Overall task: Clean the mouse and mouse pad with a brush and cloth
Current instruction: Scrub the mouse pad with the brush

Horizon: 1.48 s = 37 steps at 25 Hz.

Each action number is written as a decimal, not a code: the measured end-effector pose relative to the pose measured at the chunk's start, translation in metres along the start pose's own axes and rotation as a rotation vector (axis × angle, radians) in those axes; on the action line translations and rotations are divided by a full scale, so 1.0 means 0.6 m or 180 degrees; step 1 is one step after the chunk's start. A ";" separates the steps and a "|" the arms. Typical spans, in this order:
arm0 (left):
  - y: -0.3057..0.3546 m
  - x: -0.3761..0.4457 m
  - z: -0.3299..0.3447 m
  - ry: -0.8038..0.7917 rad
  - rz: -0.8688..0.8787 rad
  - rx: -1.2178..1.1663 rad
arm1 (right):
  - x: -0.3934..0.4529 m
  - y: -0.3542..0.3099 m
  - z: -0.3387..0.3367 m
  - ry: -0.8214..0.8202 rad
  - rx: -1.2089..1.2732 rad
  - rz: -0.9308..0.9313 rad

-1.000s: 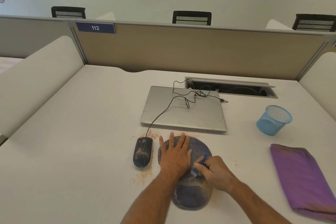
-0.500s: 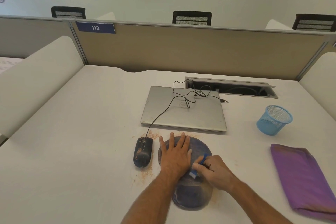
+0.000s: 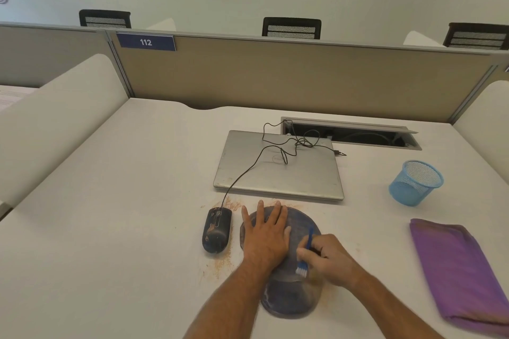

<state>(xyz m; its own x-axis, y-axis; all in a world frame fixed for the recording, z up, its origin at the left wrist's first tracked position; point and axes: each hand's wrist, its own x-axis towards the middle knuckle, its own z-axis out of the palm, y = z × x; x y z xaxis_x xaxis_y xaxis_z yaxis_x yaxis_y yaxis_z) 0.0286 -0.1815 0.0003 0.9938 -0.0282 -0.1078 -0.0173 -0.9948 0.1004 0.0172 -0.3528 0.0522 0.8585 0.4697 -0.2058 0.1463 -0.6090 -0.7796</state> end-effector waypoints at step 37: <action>0.004 0.007 0.014 0.0043 -0.0041 0.0001 | -0.033 0.048 -0.016 0.0918 0.0147 0.0398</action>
<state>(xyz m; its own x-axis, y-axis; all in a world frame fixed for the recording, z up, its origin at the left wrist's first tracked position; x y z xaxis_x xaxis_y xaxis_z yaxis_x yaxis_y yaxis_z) 0.0317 -0.1847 -0.0080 0.9953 -0.0141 -0.0957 -0.0046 -0.9951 0.0989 0.0096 -0.3860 0.0394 0.9734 0.1884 -0.1307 0.0139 -0.6177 -0.7863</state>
